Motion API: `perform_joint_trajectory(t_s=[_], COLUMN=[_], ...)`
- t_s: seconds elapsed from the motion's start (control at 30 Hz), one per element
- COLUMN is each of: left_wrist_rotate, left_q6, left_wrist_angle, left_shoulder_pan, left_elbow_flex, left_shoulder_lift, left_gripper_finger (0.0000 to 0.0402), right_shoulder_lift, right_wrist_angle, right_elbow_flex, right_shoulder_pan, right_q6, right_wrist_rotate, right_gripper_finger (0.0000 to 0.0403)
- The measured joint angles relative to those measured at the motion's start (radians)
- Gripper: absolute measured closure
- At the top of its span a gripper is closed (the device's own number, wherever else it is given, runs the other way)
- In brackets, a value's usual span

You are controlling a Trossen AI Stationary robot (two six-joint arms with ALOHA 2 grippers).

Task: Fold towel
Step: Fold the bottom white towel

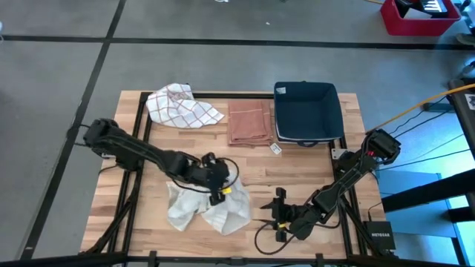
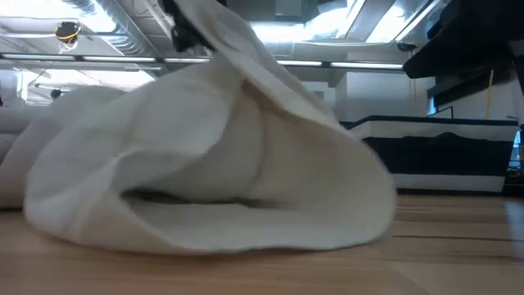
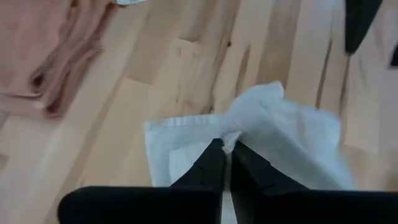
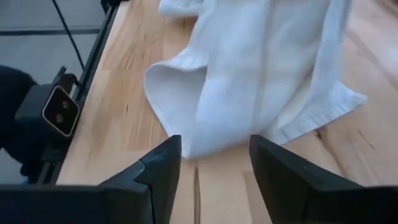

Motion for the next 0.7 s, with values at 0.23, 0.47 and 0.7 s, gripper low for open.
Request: perform_joint_trajectory(t_s=[0.23, 0.47, 0.7], left_wrist_rotate=[0.021, -0.018, -0.019], left_q6=[0.014, -0.043, -0.031], left_wrist_angle=[0.073, 0.149, 0.162], left_shoulder_pan=[0.008, 0.018, 0.009], left_elbow_flex=[-0.002, -0.002, -0.002], left_shoulder_lift=[0.084, 0.089, 0.088], left_gripper_finger=[0.0393, 0.0392, 0.0392], right_shoulder_lift=[0.031, 0.197, 0.309], right_wrist_angle=[0.080, 0.160, 0.073], right_elbow_flex=[0.001, 0.115, 0.289], right_shoulder_pan=[-0.050, -0.103, -0.104], right_q6=[-0.002, -0.203, -0.346], right_wrist_rotate=[0.036, -0.029, 0.287], right_gripper_finger=[0.0146, 0.0135, 0.0158])
